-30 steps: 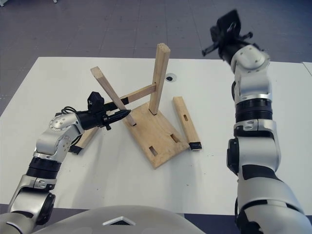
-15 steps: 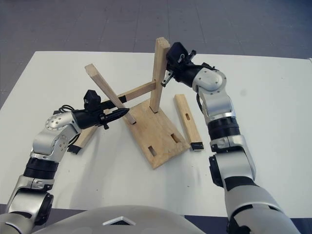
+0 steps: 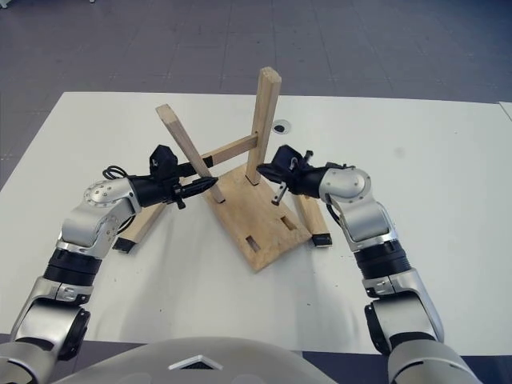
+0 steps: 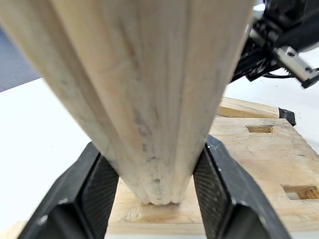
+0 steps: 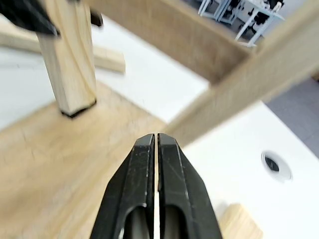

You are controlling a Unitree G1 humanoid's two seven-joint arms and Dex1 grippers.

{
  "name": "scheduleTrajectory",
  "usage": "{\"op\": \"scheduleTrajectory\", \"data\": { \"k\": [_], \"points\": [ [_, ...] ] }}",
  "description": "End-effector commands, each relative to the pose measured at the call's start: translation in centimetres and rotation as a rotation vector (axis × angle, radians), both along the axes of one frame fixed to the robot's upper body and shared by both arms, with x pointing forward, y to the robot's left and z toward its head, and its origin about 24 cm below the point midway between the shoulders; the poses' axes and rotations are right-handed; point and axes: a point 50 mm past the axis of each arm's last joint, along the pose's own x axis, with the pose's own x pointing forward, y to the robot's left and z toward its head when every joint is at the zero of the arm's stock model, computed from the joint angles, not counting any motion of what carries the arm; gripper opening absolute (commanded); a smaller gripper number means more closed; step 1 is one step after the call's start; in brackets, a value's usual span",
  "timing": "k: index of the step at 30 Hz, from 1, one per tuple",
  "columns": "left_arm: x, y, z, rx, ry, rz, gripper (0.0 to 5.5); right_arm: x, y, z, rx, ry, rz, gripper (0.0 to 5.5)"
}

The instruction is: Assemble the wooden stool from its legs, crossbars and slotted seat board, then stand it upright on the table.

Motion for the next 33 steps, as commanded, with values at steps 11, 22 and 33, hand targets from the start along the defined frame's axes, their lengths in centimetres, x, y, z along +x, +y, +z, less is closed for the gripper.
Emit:
{"op": "scheduleTrajectory", "data": {
  "k": [11, 22, 33],
  "points": [
    [0.0, 1.6, -0.5, 0.084, 0.033, 0.084, 3.62, -1.7, -4.2, -3.9, -0.156, 0.114, -0.078, 0.10],
    [-3.6, 3.0, -4.3, 0.367, 0.209, 0.151, 3.62, -3.1, -2.8, -4.0, -0.143, 0.185, 0.064, 0.10],
    [-1.2, 3.5, -3.2, 0.433, 0.088, 0.380, 3.62, -4.1, -0.9, -4.1, -0.071, 0.268, 0.115, 0.10]
  ]
}}
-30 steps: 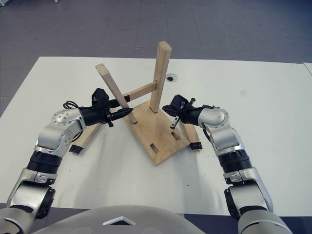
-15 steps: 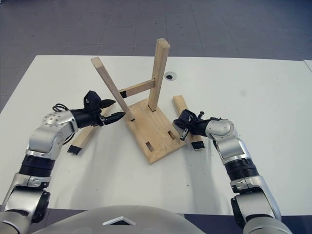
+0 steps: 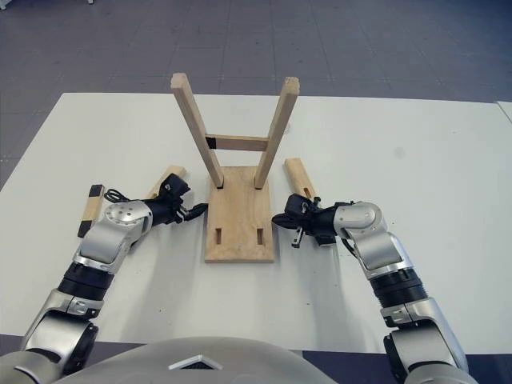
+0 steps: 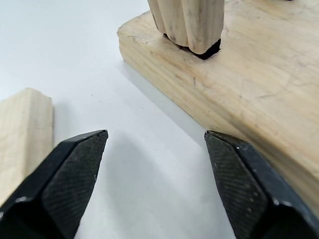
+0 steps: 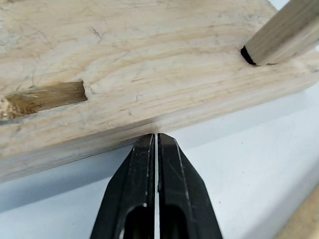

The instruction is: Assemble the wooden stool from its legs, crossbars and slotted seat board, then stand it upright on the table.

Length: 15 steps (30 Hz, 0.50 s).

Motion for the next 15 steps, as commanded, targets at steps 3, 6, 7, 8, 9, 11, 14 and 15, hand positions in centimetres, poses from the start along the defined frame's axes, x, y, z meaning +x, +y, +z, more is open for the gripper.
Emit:
{"op": "scheduleTrajectory", "data": {
  "k": [3, 6, 7, 8, 9, 11, 14, 15],
  "points": [
    [0.0, 5.3, 7.2, -0.010, -0.214, 0.274, 3.62, 0.7, -0.4, 0.6, 0.019, -0.057, -0.153, 0.10],
    [2.0, 6.0, 16.1, -0.289, -0.481, 0.384, 3.62, 2.0, -0.7, 0.6, 0.054, -0.096, -0.386, 0.10],
    [2.6, 5.8, 18.6, -0.369, -0.538, 0.387, 3.62, 2.0, -0.6, 0.5, 0.064, -0.090, -0.442, 0.10],
    [3.6, 5.2, 21.1, -0.458, -0.578, 0.374, 3.62, 1.9, -0.5, 0.3, 0.071, -0.085, -0.482, 0.10],
    [4.6, 4.2, 23.5, -0.548, -0.602, 0.352, 3.62, 2.0, -0.6, 0.2, 0.073, -0.087, -0.533, 0.10],
    [6.1, 2.1, 26.1, -0.671, -0.566, 0.306, 3.62, 2.5, -0.7, 0.3, 0.073, -0.096, -0.604, 0.10],
    [7.8, -0.9, 26.0, -0.723, -0.438, 0.250, 3.25, 2.9, -0.2, 0.3, 0.044, -0.122, -0.604, 0.10],
    [8.3, -1.9, 25.6, -0.728, -0.405, 0.228, 3.06, 2.8, 0.1, 0.4, 0.045, -0.126, -0.599, 0.10]
  ]
}}
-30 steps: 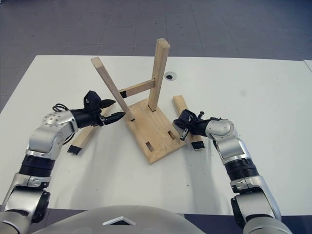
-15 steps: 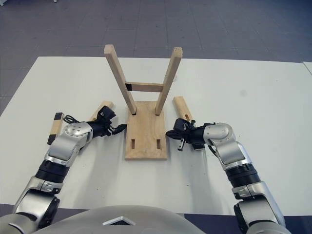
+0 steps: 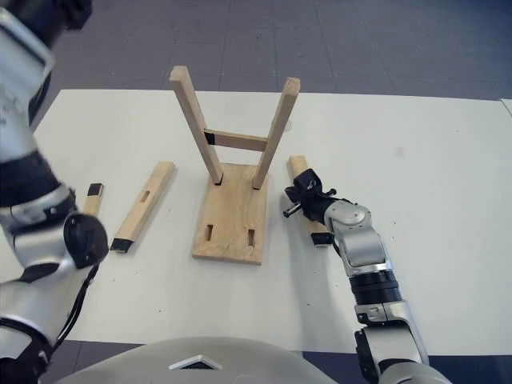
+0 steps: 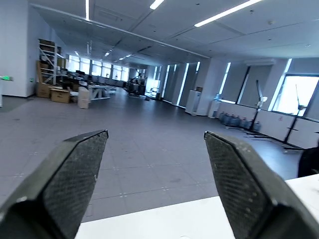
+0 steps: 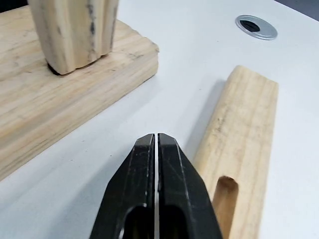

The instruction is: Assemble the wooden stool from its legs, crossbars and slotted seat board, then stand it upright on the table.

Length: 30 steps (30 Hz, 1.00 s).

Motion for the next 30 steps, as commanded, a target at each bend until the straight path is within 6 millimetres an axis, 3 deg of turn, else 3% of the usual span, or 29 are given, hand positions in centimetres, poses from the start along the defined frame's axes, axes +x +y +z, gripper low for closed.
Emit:
{"op": "scheduleTrajectory", "data": {
  "k": [1, 8, 16, 18, 23, 25, 26, 28, 30],
  "points": [
    [1.8, -3.0, -1.8, -0.014, 0.121, -0.096, 3.06, 0.3, 1.1, 0.5, -0.006, -0.017, 0.009, 0.10],
    [3.7, -4.7, -5.7, 0.037, 0.225, -0.114, 3.06, 0.6, 2.6, 1.2, 0.003, -0.040, 0.031, 0.10],
    [3.7, -5.3, -7.1, 0.077, 0.252, -0.137, 3.06, 0.6, 2.9, 1.1, -0.005, -0.045, 0.039, 0.10],
    [3.6, -4.8, -4.8, 0.069, 0.168, -0.114, 3.06, 0.6, 2.8, 1.2, -0.006, -0.049, 0.037, 0.10],
    [0.8, -2.7, 8.0, -0.006, -0.307, -0.051, 3.06, 0.4, 3.0, 1.2, -0.004, -0.048, 0.045, 0.10],
    [-0.1, -2.7, 10.1, -0.021, -0.378, -0.065, 3.06, 0.4, 3.2, 1.1, -0.004, -0.047, 0.050, 0.10],
    [0.0, -2.8, 9.9, -0.026, -0.368, -0.072, 3.06, 0.3, 3.2, 1.1, -0.004, -0.046, 0.052, 0.10],
    [1.4, -3.1, 7.1, -0.014, -0.260, -0.074, 3.06, 0.2, 3.2, 0.8, -0.007, -0.042, 0.053, 0.10],
    [3.9, -4.5, -1.3, 0.029, 0.011, -0.099, 3.06, 0.1, 2.9, 0.7, -0.009, -0.039, 0.047, 0.10]
  ]
}}
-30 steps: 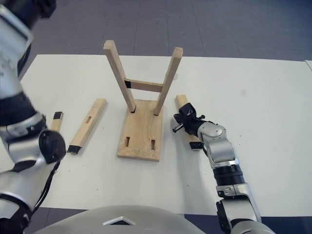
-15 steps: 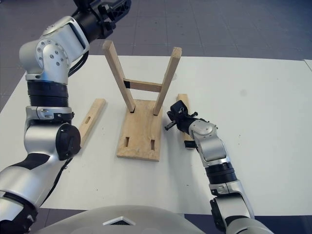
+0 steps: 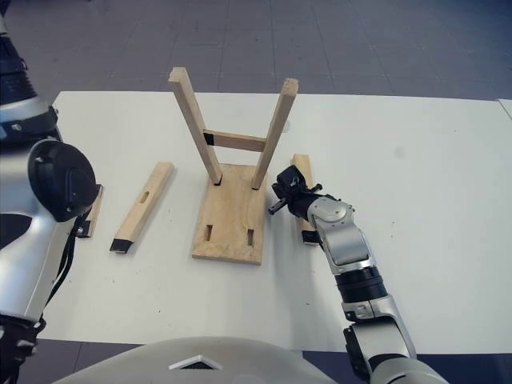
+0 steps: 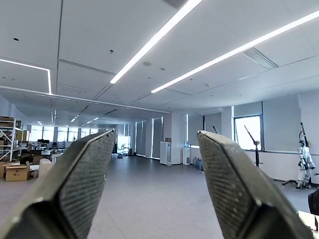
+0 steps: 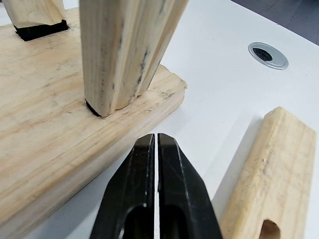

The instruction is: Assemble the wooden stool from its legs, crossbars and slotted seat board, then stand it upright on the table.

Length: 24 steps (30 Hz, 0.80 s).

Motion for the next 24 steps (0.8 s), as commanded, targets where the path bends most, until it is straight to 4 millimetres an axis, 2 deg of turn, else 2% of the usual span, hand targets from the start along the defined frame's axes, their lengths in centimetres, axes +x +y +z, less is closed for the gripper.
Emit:
{"op": "scheduleTrajectory", "data": {
  "k": [1, 2, 3, 4, 5, 6, 8, 10, 13, 16, 18, 20, 21, 23, 24],
  "points": [
    [4.2, -2.2, -16.6, 0.126, 0.546, -0.047, 3.06, -0.1, -0.2, 0.1, -0.010, -0.013, -0.006, 0.10],
    [3.5, -2.7, -23.6, 0.174, 0.775, -0.058, 3.06, -0.2, -0.3, 0.0, -0.011, -0.011, -0.010, 0.10],
    [1.7, -3.2, -28.6, 0.237, 0.928, -0.103, 3.06, -0.2, -0.3, -0.1, -0.013, -0.009, -0.009, 0.10],
    [-0.8, -3.1, -32.5, 0.198, 1.054, -0.142, 3.06, -0.2, -0.4, -0.1, -0.017, -0.009, -0.011, 0.10],
    [-2.1, -2.7, -33.4, 0.185, 1.134, -0.166, 3.06, -0.2, -0.5, -0.2, -0.021, -0.008, -0.013, 0.10],
    [-2.6, -2.4, -33.2, 0.217, 1.123, -0.160, 3.06, -0.3, -0.8, -0.3, -0.025, -0.006, -0.022, 0.10],
    [-0.4, -2.2, -27.8, 0.178, 0.964, -0.148, 3.06, -0.7, -1.2, -0.7, -0.029, 0.009, -0.036, 0.10],
    [0.8, -1.9, -22.6, 0.157, 0.797, -0.152, 3.06, -0.9, -1.3, -1.0, -0.032, 0.018, -0.040, 0.10],
    [0.5, -1.6, -17.6, 0.128, 0.633, -0.158, 3.06, -0.8, -1.6, -0.8, -0.026, 0.013, -0.053, 0.10],
    [0.3, 0.8, -12.3, -0.058, 0.429, -0.089, 3.06, -0.7, -1.6, -0.6, -0.028, 0.003, -0.048, 0.10],
    [-0.4, 3.3, -9.8, -0.132, 0.295, -0.021, 3.06, -0.6, -1.6, -0.4, -0.020, -0.011, -0.056, 0.10],
    [-1.4, 5.7, -9.6, -0.123, 0.222, 0.040, 3.06, -0.7, -1.4, -0.3, -0.014, -0.016, -0.055, 0.10],
    [-1.8, 6.7, -10.8, -0.070, 0.236, 0.070, 3.06, -0.8, -1.3, -0.3, -0.012, -0.015, -0.052, 0.10],
    [-3.1, 8.5, -14.6, 0.094, 0.335, 0.103, 3.06, -1.1, -1.3, 0.0, 0.000, -0.015, -0.053, 0.10],
    [-4.2, 9.6, -17.5, 0.197, 0.425, 0.103, 3.06, -1.3, -1.5, 0.4, 0.027, -0.013, -0.055, 0.10]
  ]
}}
